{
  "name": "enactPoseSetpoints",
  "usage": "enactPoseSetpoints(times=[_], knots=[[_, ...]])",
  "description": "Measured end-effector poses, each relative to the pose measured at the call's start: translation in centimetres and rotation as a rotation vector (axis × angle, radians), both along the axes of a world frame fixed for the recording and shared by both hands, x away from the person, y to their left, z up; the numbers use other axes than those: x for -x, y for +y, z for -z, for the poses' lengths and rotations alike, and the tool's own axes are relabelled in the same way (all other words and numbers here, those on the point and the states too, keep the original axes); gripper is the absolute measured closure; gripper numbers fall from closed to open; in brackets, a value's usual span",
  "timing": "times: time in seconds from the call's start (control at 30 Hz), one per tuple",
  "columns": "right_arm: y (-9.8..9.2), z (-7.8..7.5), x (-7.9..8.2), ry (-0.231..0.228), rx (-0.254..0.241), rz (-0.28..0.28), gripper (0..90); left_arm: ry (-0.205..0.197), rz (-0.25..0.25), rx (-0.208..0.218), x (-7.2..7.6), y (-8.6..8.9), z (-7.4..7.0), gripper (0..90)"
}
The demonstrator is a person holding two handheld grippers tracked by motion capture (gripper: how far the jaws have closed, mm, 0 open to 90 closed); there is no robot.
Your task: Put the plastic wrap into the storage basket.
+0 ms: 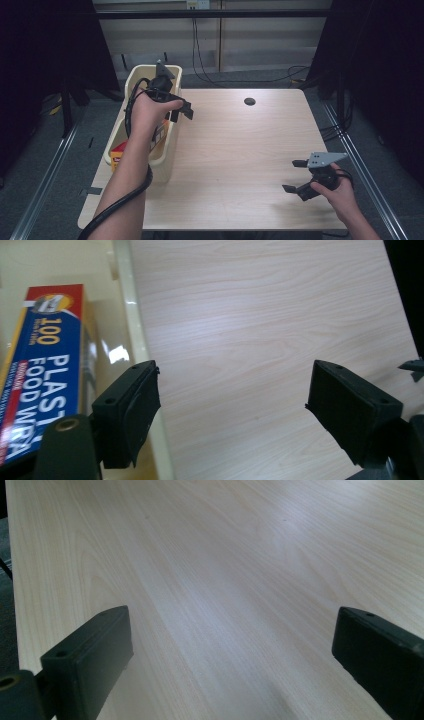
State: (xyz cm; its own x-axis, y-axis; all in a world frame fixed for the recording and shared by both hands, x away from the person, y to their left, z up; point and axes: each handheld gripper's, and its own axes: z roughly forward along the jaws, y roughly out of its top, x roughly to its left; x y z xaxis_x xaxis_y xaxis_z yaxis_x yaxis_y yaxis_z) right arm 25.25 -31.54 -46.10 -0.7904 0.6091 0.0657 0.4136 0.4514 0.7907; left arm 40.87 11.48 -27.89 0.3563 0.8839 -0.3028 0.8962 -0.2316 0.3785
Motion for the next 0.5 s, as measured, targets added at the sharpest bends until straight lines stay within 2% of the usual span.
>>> enactPoseSetpoints(times=[0.47,0.5], knots=[[0.1,0.1,0.0,-0.001,0.007,0.002,2.7,-0.03,0.106,0.023,0.4,-3.2,0.8,16.7],[0.2,0.1,0.0,-0.001,0.01,0.003,2.7,-0.031,0.1,0.023,0.5,-3.4,0.9,16.6]])
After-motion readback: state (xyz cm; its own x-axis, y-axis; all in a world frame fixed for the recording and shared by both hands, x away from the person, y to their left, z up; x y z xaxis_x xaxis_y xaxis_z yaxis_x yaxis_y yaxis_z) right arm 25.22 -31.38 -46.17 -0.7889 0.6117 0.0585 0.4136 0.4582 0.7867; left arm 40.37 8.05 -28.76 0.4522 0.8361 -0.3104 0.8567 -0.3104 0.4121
